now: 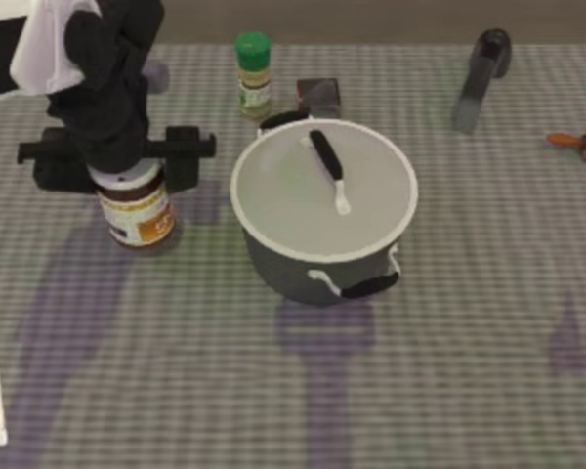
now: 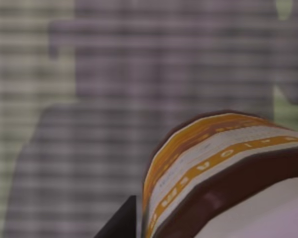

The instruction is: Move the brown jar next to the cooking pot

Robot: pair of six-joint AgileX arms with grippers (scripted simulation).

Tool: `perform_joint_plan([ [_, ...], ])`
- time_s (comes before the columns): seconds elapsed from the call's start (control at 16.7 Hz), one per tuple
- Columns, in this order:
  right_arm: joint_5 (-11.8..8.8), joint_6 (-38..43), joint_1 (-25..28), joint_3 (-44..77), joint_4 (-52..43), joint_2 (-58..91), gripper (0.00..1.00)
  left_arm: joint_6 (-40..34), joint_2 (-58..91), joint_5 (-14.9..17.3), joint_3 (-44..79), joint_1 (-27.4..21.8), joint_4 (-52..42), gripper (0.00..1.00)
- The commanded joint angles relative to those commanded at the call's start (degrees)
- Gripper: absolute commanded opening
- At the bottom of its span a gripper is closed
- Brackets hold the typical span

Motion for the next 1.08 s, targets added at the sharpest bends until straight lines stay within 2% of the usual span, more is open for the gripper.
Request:
perform_joint_plan([
  [0.24, 0.0, 0.0, 0.0, 0.0, 0.0, 0.0, 1.00, 0.2, 2.6, 0.0, -2.8, 0.1, 5.8, 0.00],
  [0.48, 0.0, 0.0, 0.0, 0.0, 0.0, 0.0, 1.00, 0.2, 2.9, 0.0, -3.1, 0.1, 6.3, 0.00],
  [1.08, 0.0, 0.0, 0.0, 0.0, 0.0, 0.0, 1.00, 0.2, 2.9, 0.0, -3.1, 0.1, 6.3, 0.75],
])
